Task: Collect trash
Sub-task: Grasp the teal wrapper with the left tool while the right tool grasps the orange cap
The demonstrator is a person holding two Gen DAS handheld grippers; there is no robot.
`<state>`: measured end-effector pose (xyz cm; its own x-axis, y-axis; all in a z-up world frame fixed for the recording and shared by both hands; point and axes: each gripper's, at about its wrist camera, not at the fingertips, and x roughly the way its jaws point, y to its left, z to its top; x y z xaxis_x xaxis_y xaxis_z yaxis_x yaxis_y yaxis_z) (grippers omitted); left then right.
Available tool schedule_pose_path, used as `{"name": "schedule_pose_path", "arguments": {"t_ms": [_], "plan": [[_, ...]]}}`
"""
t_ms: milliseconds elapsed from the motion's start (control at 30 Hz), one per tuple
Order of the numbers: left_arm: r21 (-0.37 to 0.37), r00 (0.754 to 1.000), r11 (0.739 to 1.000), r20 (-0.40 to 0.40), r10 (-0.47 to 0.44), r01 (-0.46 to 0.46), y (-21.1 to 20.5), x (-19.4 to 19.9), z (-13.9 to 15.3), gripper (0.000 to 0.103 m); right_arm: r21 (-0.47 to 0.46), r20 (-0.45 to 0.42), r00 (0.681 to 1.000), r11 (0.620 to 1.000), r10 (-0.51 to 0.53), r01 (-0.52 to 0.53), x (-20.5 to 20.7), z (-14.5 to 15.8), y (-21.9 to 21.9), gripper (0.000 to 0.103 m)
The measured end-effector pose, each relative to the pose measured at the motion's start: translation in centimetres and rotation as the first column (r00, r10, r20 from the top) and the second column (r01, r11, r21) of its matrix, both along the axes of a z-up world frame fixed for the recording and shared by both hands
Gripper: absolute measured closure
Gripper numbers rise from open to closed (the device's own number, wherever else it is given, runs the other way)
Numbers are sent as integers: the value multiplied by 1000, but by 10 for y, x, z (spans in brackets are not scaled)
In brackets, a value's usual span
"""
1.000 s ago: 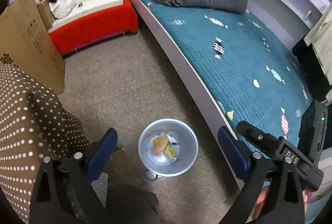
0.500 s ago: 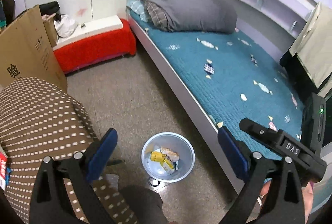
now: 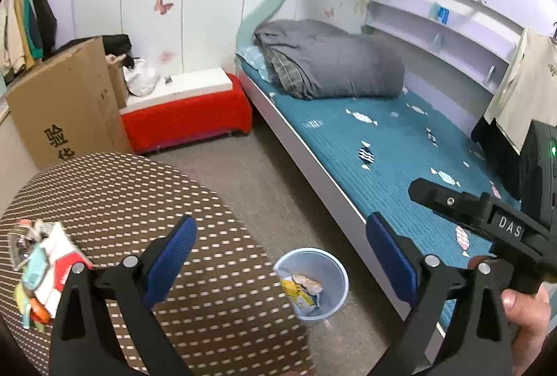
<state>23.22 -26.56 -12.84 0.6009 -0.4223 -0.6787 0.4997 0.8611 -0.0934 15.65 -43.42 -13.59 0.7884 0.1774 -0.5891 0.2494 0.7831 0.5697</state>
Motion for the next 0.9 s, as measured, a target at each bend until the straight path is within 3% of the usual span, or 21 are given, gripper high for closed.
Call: {"name": "schedule_pose_path", "arguments": {"t_ms": [600, 900], "plan": [[-10, 989, 996, 123, 84, -83, 127, -20, 26, 7, -140, 52, 982, 975, 180, -171, 24, 49, 123, 6], [24, 974, 985, 156, 163, -169, 205, -25, 9, 7, -217, 57, 965, 946, 257, -239, 27, 51, 179, 6]]}}
